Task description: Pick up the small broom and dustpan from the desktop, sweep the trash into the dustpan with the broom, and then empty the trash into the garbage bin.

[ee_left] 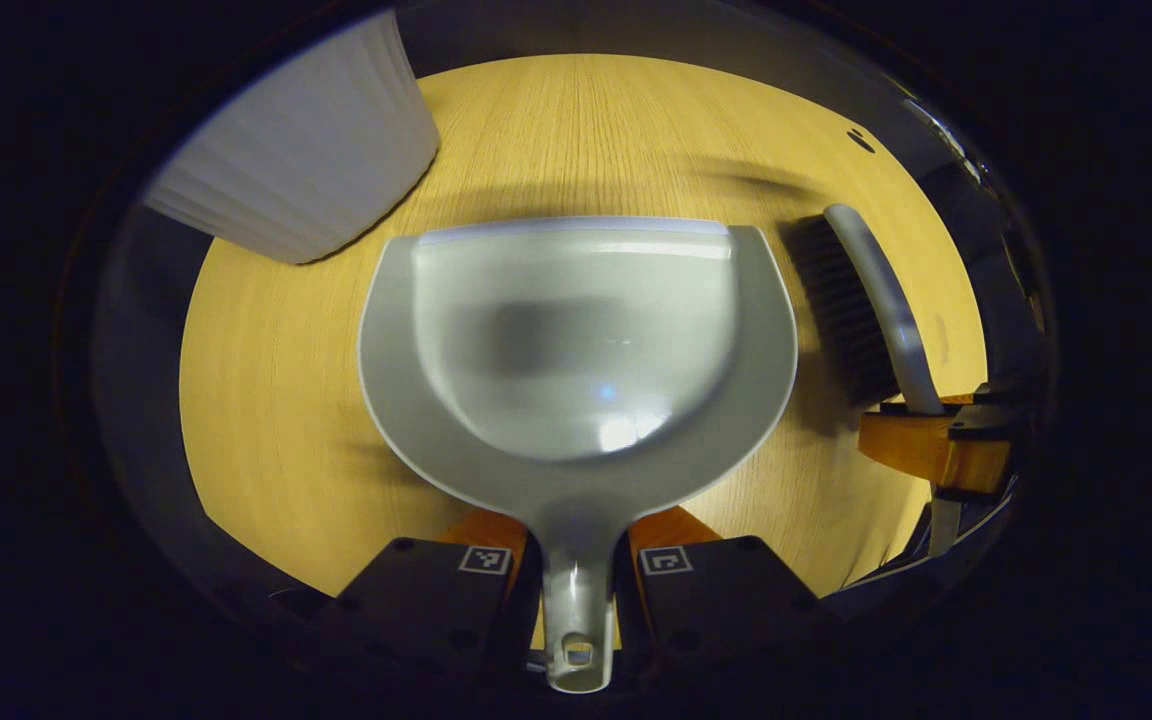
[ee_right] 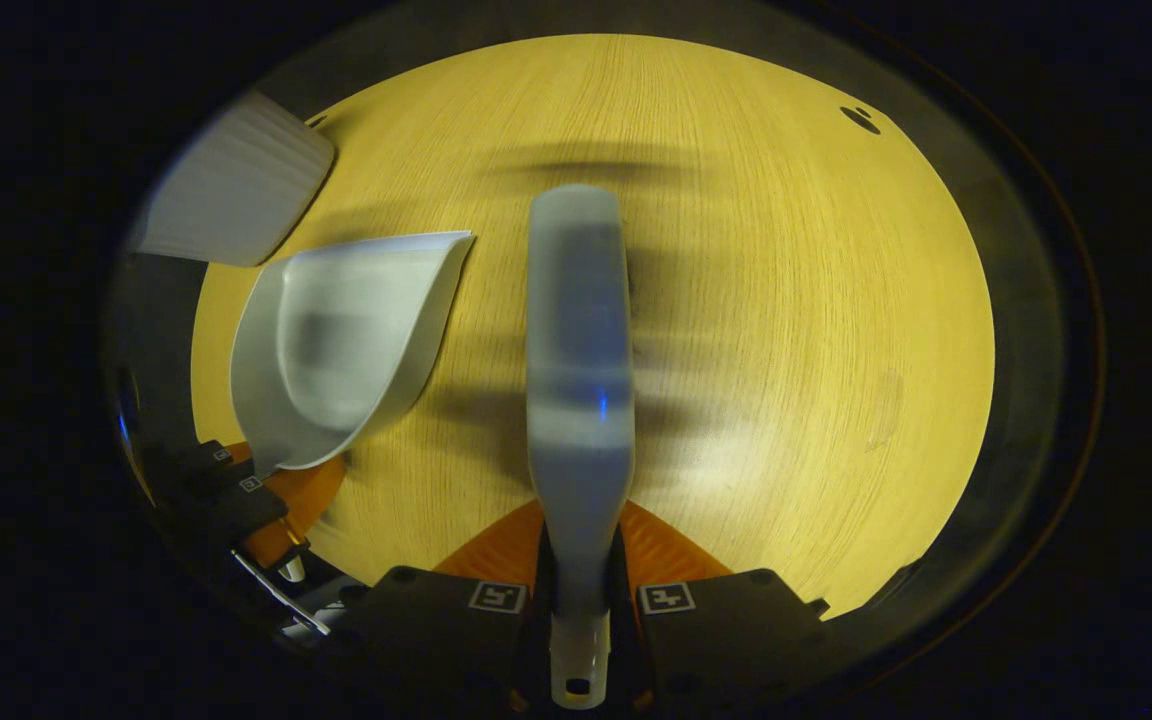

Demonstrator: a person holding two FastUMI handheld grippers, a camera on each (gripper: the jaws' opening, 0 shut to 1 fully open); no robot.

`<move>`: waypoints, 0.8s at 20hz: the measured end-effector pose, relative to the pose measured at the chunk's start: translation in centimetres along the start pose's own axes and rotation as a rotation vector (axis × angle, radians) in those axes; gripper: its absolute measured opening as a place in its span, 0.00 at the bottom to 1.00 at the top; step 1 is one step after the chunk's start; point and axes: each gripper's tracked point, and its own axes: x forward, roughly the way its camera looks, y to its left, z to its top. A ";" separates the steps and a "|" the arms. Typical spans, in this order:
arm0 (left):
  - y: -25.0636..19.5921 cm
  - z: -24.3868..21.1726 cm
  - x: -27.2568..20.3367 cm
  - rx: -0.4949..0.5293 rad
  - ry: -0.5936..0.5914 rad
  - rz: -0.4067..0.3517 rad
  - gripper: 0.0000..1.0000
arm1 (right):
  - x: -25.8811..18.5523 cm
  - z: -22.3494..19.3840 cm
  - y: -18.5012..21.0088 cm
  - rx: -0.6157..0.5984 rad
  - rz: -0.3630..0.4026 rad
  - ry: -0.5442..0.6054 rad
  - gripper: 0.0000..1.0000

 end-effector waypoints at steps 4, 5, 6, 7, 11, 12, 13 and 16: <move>-0.6 -0.1 0.2 -0.004 0.008 -0.052 0.44 | -0.9 0.8 0.9 0.018 0.039 -0.036 0.51; -0.8 0.2 0.0 -0.003 0.004 -0.049 0.76 | -1.1 0.8 0.9 0.023 0.042 -0.040 0.51; -1.1 0.5 -0.4 0.000 -0.003 -0.048 0.83 | -1.3 0.9 0.9 0.026 0.044 -0.045 0.51; -1.2 0.5 -0.8 0.000 0.001 -0.044 0.83 | -1.4 0.9 0.8 0.027 0.042 -0.050 0.65; -1.1 -0.2 -1.7 0.003 -0.026 -0.056 0.84 | -2.7 0.9 0.6 0.038 0.053 -0.098 0.82; -1.1 -0.5 -2.1 -0.002 -0.039 -0.064 0.83 | -3.6 0.9 0.9 0.052 0.070 -0.117 0.82; -1.0 -0.6 -2.9 -0.009 -0.068 -0.069 0.83 | -4.7 1.0 1.2 0.063 0.090 -0.148 0.86; -1.2 -0.9 -6.6 -0.019 -0.164 -0.106 0.83 | -8.5 0.9 1.0 0.061 0.113 -0.257 0.92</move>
